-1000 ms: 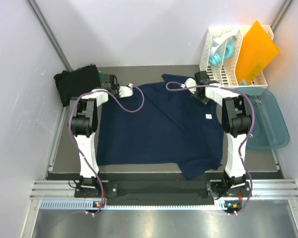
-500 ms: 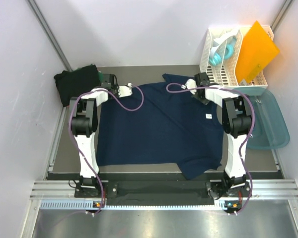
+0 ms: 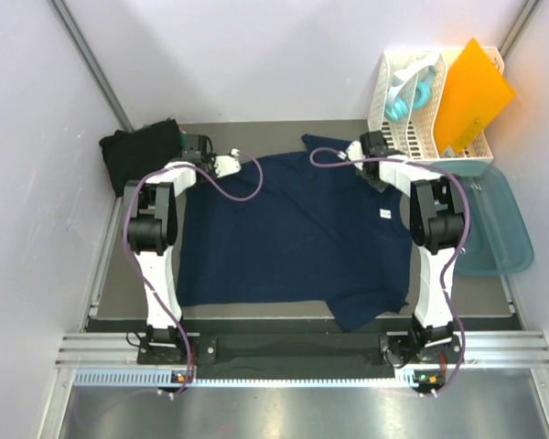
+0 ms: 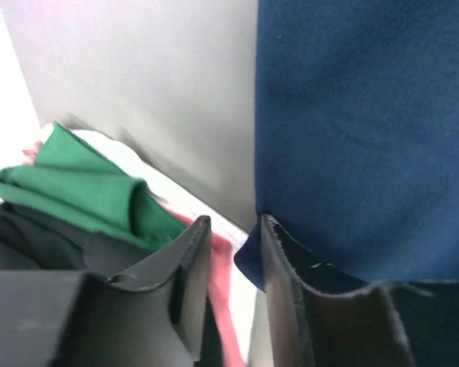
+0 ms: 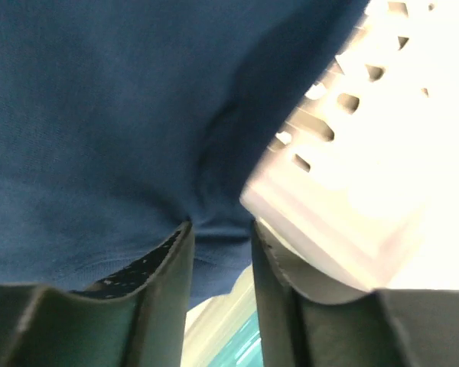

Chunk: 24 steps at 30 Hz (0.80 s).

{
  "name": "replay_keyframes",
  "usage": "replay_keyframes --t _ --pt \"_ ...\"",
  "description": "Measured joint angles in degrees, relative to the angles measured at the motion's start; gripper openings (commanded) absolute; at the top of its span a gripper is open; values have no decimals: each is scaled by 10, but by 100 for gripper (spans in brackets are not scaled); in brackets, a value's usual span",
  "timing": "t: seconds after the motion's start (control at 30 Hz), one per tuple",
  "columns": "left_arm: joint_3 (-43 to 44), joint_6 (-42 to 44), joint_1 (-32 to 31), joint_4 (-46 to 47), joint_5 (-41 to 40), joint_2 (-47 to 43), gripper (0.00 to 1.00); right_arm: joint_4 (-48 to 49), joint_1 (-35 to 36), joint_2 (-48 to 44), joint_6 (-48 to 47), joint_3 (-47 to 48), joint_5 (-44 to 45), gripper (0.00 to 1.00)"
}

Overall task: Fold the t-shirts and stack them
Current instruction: Flatten out the tshirt

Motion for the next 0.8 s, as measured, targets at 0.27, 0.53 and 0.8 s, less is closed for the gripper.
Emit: replay_keyframes --t 0.27,0.53,0.8 --pt "-24 -47 2 -60 31 -92 45 -70 20 -12 23 90 -52 11" --pt "-44 -48 -21 -75 70 -198 0 -75 50 9 34 230 -112 0" --pt "-153 -31 -58 -150 98 -215 0 -70 58 117 28 269 -154 0"
